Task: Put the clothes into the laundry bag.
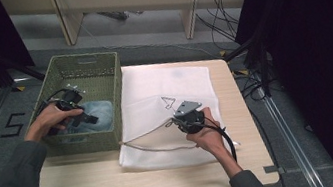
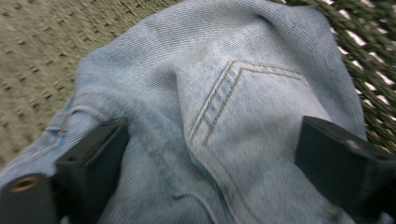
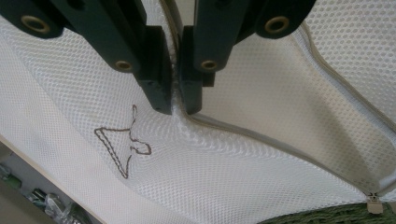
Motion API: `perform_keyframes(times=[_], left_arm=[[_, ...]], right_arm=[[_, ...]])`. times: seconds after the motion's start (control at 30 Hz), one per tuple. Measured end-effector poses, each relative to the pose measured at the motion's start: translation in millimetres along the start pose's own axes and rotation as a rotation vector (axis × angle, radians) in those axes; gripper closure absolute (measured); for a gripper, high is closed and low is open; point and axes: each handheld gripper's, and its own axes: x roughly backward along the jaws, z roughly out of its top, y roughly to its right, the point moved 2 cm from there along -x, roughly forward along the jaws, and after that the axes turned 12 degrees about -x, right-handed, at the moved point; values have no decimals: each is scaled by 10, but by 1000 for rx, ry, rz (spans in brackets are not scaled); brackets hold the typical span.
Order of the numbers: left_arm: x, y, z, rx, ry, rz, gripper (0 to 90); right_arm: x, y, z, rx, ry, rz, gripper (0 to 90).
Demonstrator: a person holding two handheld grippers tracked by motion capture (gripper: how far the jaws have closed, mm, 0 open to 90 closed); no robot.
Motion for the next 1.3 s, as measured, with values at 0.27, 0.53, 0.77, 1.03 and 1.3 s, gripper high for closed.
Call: perform_keyframes(times=[0.27,0.53,0.77,1.03,1.3], left_arm=[[-240,80,49,12,-80,40,2],[-130,6,108,31,-53,166,724],[-55,-144,169,181,41,471,789],[-9,-192,183,244,118,375,455],[297,-153,102,173,78,163,165]], right_arm=[[4,0,-7,-6,-7,2,846],[12,-3,-5,-4,-7,2,848],[7,5,-8,-17,4,-9,848],[25,49,-27,-32,-1,-11,845],[10,45,-30,-30,-1,-3,841]])
